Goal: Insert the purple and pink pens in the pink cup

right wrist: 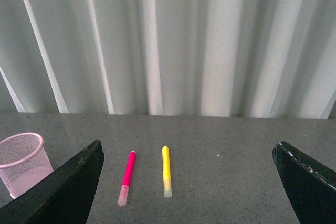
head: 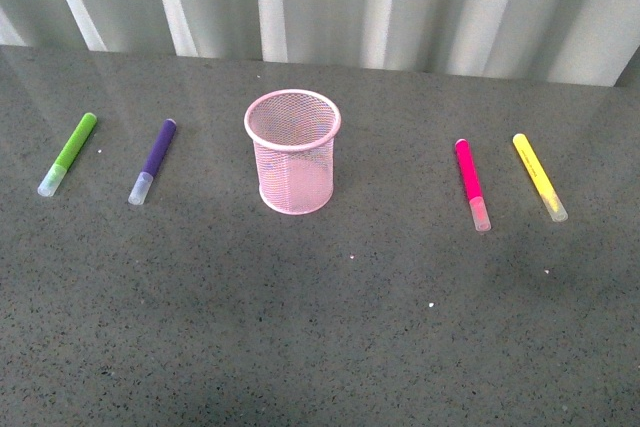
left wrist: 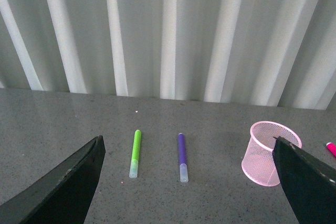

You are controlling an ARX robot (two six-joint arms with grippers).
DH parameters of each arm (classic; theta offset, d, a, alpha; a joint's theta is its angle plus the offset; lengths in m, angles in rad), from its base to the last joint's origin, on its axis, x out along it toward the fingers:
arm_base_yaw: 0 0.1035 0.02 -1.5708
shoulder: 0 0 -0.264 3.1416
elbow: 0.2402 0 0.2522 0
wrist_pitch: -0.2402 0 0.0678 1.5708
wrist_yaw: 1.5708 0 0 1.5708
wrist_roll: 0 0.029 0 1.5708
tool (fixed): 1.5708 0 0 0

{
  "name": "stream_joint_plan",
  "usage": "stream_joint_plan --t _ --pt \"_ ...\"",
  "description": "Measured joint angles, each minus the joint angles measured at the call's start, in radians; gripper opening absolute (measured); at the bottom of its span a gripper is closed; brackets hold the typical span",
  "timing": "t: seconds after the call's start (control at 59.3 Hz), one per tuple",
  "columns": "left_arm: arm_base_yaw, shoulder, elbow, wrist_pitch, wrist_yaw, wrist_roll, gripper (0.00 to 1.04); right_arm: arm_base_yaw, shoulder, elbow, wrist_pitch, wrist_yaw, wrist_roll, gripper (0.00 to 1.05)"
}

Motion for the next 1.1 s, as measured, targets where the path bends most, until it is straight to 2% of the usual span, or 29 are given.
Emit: stream_joint_plan --t 1.096 --pt "0.000 0.000 0.000 0.000 0.000 0.000 0.98 0.000 0.000 0.000 0.000 0.000 0.000 0.98"
